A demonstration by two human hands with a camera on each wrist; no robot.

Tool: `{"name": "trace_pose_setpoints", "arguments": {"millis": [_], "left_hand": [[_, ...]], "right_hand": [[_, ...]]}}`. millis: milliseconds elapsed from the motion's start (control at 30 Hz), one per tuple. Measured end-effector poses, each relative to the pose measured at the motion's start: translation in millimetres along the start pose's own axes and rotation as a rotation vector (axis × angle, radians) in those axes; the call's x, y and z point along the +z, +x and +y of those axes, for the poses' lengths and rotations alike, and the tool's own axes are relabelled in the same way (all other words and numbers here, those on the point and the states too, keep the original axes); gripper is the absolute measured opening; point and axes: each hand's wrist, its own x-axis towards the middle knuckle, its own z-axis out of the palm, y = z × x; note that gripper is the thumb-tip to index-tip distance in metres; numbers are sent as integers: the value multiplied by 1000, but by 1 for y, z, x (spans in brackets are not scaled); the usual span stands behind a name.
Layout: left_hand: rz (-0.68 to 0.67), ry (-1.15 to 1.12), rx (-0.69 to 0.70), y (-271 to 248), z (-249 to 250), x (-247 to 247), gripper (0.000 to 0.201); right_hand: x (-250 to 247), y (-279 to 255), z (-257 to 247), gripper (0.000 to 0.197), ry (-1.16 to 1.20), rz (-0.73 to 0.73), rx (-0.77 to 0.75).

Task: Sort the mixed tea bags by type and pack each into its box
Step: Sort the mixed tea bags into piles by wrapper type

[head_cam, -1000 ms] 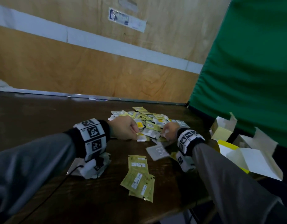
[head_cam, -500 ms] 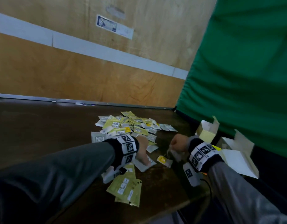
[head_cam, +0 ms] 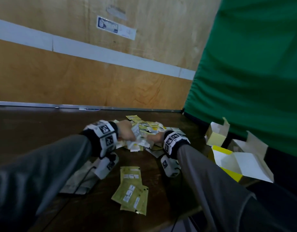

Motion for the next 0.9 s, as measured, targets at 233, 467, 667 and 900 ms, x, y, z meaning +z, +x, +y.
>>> {"name": "trace_pose_setpoints", "arguments": {"millis": [233,467,667,900], "left_hand": [[193,-141,-144,-10,-60,-31,17],[254,-262,-127,-7,-71,-31,21],[195,-378,-149,3,-57,-17,32],[163,-503,-117,13,-38,-6,19]], "right_hand": [[11,16,-31,61,-98,-211,-49],[2,34,-23,59,-61,-170,58],[-11,35,-7,73,102,24,55],[-27,23,26,21,835,266,-35]]}}
